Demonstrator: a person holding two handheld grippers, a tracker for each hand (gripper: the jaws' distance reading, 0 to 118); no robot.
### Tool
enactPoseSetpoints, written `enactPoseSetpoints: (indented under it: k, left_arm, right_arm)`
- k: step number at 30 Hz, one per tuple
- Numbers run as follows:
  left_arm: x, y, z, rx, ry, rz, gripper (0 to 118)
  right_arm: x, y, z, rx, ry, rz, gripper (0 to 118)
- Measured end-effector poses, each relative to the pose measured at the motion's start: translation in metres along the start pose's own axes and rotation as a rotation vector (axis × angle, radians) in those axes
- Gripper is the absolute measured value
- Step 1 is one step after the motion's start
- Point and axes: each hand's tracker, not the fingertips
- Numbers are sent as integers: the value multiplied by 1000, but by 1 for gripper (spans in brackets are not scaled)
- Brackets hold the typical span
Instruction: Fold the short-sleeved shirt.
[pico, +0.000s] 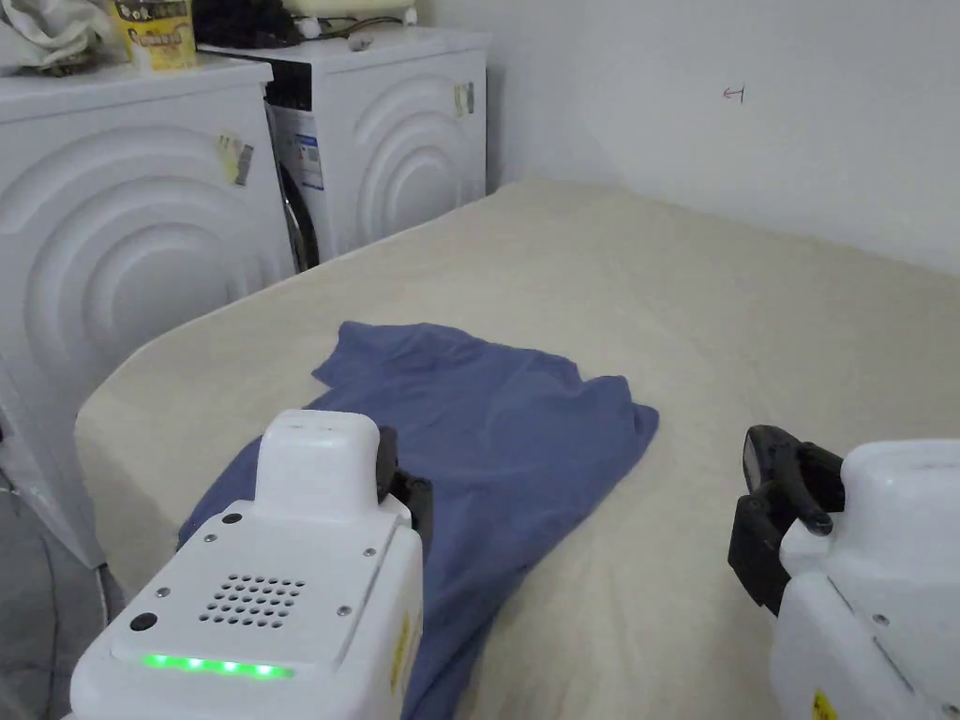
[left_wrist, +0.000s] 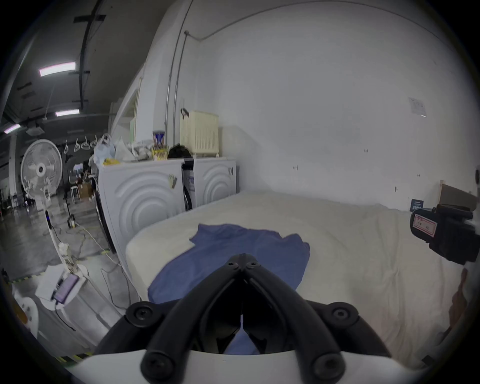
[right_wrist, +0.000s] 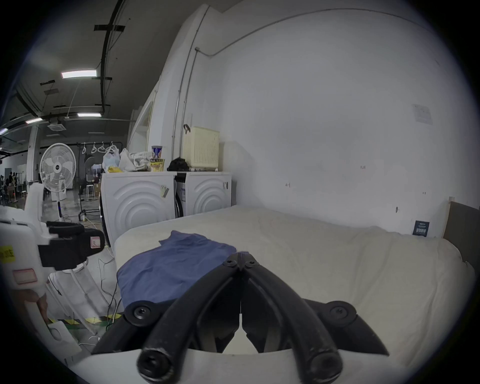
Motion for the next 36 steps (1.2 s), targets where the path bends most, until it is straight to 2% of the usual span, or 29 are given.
enactPoseSetpoints:
  k: [2,6,9,14,15,16,17,18,19,24,30,32,33,35,36]
  left_arm:
    - [-5,-12,-22,-74,-22,28,0]
    - [-12,-36,-79,-185,-10,-3,0]
    - [-19,-51,-129,-278,-79,57,0]
    - [-21,-70,-197,-421,-55,76,0]
    - [-23,-74,-207,-435,-71,96,4]
    - [-24,-76,-212,-450,-73,113,22]
    - [-25,-79,-216,-437,-86,112,55]
    - [-23,-78,-215,-432,-103,124,99]
    - [-19,-77,-214,-445,-106,127,112]
    - [-10,-74,-211,-434,-191,143,114]
    - [8,-84,-242,-549,-126,63,113]
    - [12,-91,-249,-581,-136,78,104]
    - [16,-92,-244,-571,-43,58,92]
    - [19,-87,-238,-492,-21,-14,59]
    - [18,-86,-238,-498,-42,10,38]
  right_arm:
    - [-3,-7,-11,-25,-2,8,0]
    - [-5,-21,-33,-79,1,24,0]
    - [-4,-31,-50,-122,2,14,0]
    - [2,-43,-68,-175,-14,21,0]
    - [4,-45,-70,-182,-16,22,0]
    - [5,-46,-71,-187,-18,21,0]
    - [7,-47,-72,-192,-25,21,0]
    - [9,-47,-73,-195,-27,19,0]
    - [11,-48,-74,-200,-31,17,0]
    - [14,-51,-77,-225,-57,19,0]
    - [15,-56,-73,-248,-45,11,0]
    - [17,-57,-74,-254,-49,15,0]
    - [18,-57,-75,-260,-54,14,0]
    - [22,-56,-75,-263,-58,3,0]
    - [23,-57,-75,-263,-58,-4,0]
